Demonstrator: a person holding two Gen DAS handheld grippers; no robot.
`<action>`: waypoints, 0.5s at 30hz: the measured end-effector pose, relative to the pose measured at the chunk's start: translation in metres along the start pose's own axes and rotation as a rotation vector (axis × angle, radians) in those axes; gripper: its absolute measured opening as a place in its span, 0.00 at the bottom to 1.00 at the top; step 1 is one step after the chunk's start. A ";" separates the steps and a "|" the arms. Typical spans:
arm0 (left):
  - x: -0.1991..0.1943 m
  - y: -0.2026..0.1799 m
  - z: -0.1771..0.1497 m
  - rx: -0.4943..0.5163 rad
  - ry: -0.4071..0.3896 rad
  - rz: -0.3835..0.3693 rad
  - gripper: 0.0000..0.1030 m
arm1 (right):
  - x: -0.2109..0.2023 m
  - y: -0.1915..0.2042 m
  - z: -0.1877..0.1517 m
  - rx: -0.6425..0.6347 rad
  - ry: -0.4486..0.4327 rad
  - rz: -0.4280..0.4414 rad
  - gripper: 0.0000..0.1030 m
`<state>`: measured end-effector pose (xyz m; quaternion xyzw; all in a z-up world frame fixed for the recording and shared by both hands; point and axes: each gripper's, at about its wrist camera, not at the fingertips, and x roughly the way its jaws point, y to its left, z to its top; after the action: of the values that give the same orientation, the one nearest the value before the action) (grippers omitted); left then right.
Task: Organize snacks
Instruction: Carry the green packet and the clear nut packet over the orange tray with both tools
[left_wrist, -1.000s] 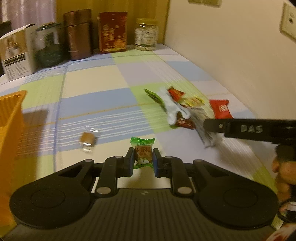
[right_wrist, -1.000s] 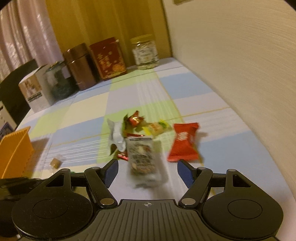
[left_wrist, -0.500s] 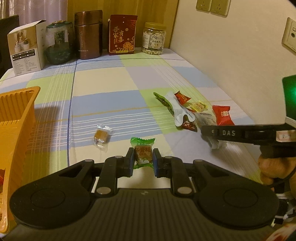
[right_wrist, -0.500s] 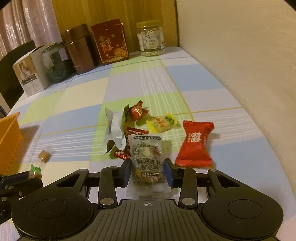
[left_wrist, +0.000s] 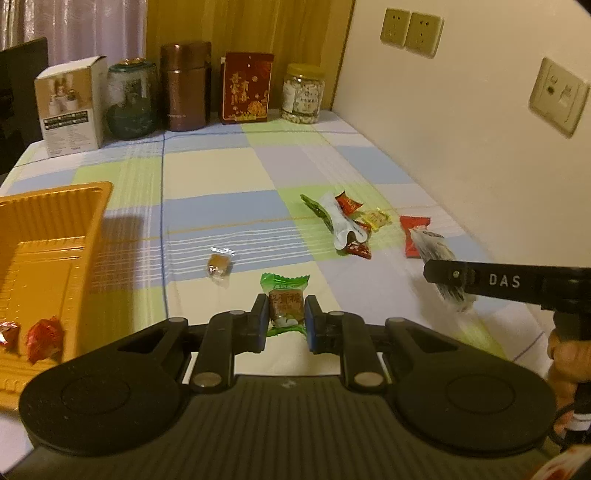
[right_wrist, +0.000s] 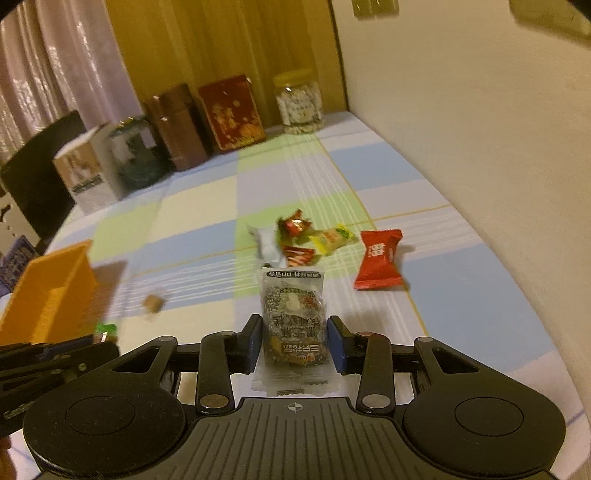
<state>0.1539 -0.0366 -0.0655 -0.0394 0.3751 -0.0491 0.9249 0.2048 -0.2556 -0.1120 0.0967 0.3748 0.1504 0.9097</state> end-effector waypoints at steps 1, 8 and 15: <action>-0.006 0.001 0.000 0.003 -0.003 0.000 0.17 | -0.007 0.005 0.000 0.000 -0.008 0.003 0.37; -0.052 0.011 -0.005 0.005 -0.036 0.012 0.17 | -0.049 0.038 -0.008 -0.012 -0.043 0.035 0.37; -0.091 0.031 -0.014 -0.008 -0.059 0.035 0.17 | -0.070 0.075 -0.021 -0.044 -0.042 0.071 0.37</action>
<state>0.0810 0.0042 -0.0166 -0.0381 0.3483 -0.0301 0.9361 0.1281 -0.2086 -0.0595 0.0929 0.3487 0.1886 0.9134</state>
